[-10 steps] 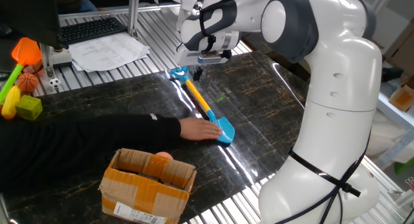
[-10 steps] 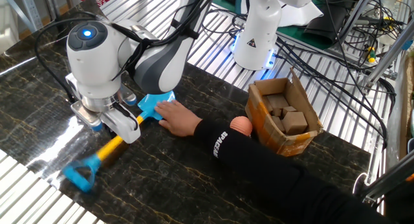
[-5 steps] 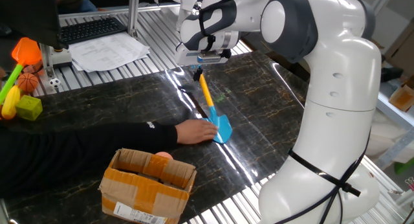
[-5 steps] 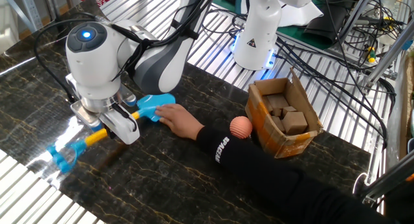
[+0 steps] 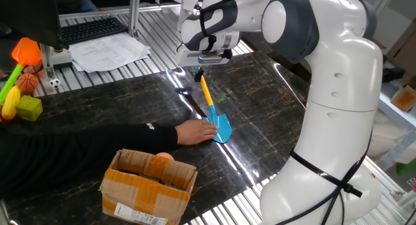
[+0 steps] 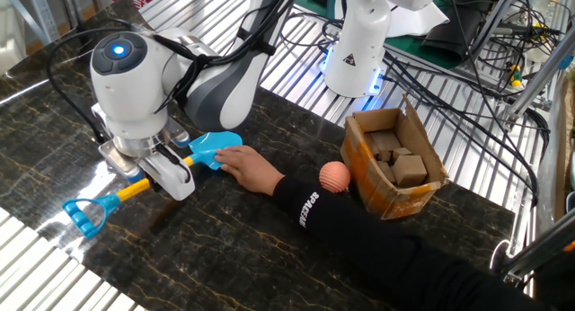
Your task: Use a shovel to scoop up an object
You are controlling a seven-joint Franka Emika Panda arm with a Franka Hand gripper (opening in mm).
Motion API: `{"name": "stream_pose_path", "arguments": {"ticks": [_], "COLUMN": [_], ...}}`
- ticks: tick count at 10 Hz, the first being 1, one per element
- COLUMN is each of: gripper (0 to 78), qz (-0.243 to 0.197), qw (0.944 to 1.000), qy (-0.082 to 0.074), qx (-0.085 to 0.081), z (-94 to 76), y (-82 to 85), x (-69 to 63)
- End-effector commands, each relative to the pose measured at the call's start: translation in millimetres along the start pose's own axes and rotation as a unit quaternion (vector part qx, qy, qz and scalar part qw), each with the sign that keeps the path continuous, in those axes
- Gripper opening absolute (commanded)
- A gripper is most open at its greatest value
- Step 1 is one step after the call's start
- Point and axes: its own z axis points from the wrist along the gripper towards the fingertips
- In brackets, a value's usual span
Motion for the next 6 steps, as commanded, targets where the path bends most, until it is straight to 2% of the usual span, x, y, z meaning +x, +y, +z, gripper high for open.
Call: {"name": "stream_pose_path", "arguments": {"ticks": [1, 2, 6], "gripper": [0.0, 77.4, 77.4], "qz": [0.001, 0.001, 0.001], "qw": [1.0, 1.0, 1.0], "qy": [-0.008, -0.008, -0.008], "qx": [0.005, 0.005, 0.005], "z": [-2.3, -2.3, -2.3], "y": [-1.5, -1.5, -1.5], "x": [-1.4, -1.4, -1.4]}}
